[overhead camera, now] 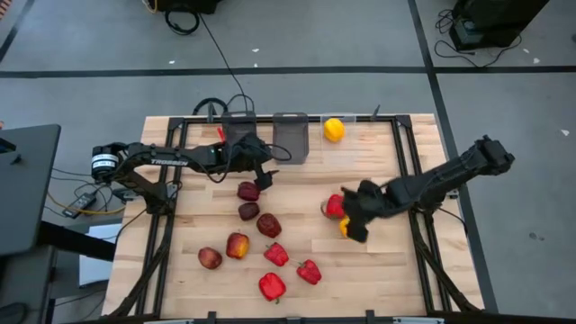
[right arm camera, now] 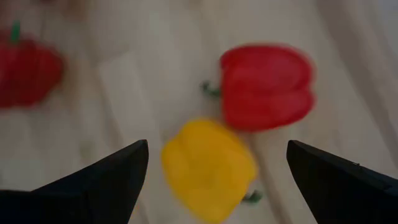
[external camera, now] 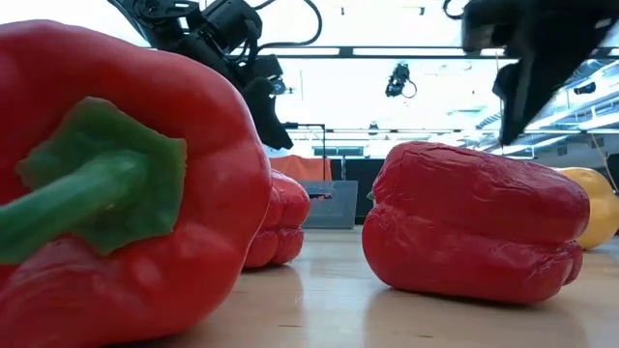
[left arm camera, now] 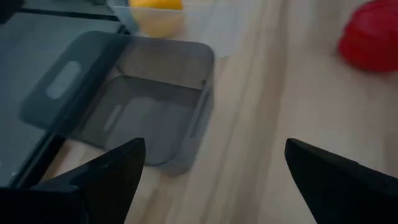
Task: Sort produce into baskets
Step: Put the yellow bell pepper into the transparent bin, then put the red bell pepper into the right black bin
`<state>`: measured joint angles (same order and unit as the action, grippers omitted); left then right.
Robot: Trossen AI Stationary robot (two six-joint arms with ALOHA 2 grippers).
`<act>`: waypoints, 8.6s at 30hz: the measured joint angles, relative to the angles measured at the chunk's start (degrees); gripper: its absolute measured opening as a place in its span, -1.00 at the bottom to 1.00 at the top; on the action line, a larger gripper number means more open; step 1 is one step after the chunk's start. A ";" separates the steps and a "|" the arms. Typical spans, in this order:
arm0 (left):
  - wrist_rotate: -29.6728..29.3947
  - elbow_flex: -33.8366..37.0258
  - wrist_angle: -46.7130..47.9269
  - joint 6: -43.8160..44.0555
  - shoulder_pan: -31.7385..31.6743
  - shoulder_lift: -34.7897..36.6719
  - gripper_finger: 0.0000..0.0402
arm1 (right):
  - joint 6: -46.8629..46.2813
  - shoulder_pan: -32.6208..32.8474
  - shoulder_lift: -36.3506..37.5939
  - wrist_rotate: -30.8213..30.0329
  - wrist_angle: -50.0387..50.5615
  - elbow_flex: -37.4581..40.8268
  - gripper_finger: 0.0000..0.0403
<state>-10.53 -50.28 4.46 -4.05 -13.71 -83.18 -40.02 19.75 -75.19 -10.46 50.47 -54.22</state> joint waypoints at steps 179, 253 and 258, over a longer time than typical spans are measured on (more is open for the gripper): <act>-10.13 -2.01 6.28 17.99 26.20 -7.23 0.95 | 30.80 -33.63 -19.31 -11.58 -39.92 -12.79 0.55; -19.02 -1.97 -15.50 23.59 43.86 -7.10 0.95 | 3.55 18.68 -19.42 -18.41 -25.98 -14.95 0.91; -19.61 -1.97 -15.44 24.54 44.49 -7.13 0.95 | 6.20 22.41 -19.43 -18.68 -38.05 -7.55 0.91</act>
<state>-30.14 -52.25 -10.98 20.49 30.79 -90.30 -33.82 42.16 -94.62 -29.14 12.42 -61.77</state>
